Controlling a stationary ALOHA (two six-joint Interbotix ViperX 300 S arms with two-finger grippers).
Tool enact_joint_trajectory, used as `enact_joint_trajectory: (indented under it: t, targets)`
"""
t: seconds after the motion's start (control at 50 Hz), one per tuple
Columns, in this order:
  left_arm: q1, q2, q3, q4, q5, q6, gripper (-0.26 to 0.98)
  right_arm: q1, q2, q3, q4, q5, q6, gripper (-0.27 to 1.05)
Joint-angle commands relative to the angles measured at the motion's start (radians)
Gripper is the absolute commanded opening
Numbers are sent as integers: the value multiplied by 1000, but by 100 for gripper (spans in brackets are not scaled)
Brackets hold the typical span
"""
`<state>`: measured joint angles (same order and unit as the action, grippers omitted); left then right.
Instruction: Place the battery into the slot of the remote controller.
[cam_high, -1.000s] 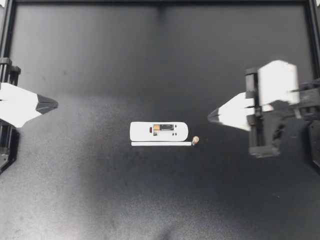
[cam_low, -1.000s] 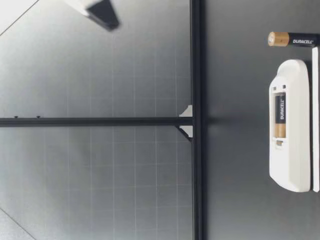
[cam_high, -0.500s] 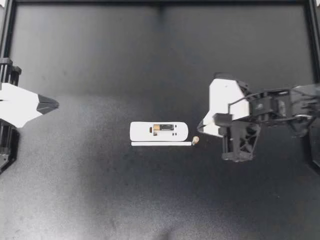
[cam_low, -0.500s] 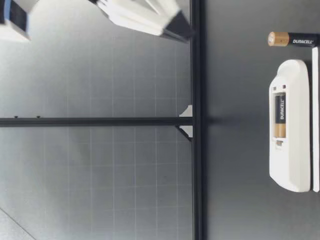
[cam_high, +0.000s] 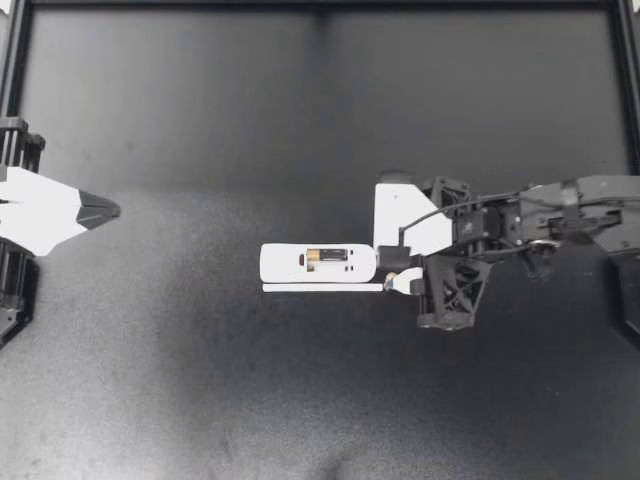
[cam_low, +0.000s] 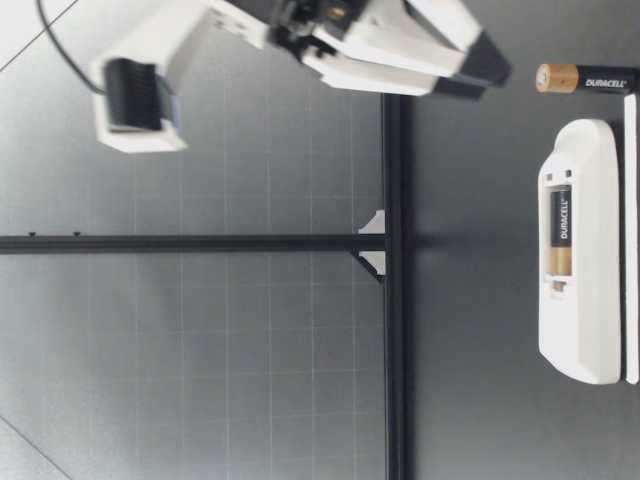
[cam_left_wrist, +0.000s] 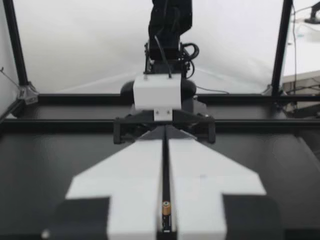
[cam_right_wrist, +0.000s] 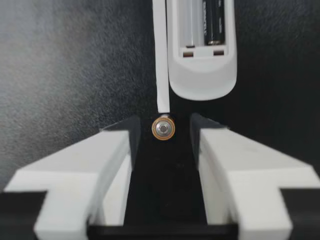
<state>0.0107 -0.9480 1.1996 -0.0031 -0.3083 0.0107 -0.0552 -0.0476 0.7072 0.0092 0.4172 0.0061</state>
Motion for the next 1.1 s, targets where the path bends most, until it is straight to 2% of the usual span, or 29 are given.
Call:
enact_joint_trajectory:
  t: [0.0, 0.94, 1.08]
  targets:
    - [2, 8, -12, 0, -9, 2, -17, -6, 11, -28, 0, -3, -3, 43]
    - [3, 8, -11, 0, -6, 5, -17, 3, 104, -48, -3, 0, -5, 42]
    - [3, 8, -11, 0, -6, 5, -17, 2, 104, -48, -3, 6, -5, 35]
